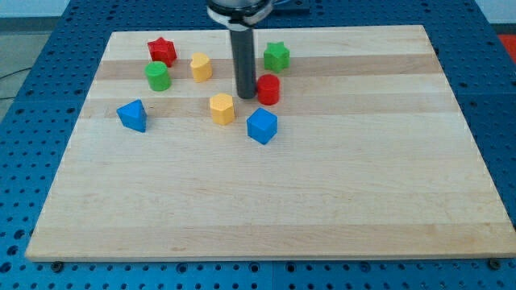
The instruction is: Separate the yellow hexagon and red circle from each other
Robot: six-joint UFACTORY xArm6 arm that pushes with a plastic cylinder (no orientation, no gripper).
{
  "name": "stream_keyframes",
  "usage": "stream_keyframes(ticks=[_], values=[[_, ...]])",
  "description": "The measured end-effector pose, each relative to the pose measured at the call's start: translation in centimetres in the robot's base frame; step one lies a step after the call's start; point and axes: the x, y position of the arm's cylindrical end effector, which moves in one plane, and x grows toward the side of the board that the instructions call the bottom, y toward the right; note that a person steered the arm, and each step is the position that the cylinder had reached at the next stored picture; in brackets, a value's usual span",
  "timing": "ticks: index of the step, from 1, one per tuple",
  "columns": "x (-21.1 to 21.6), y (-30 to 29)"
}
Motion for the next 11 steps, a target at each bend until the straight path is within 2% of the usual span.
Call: stream_keyframes(ticks=[1, 2, 4, 5, 6, 8, 10, 11], values=[[0.0, 1.0], [1.8, 4.0], [8.6, 10.2], [12.6, 3.6], [13.6, -4.3], [5.9, -3.9], [3.7, -4.8], [8.4, -8.7]])
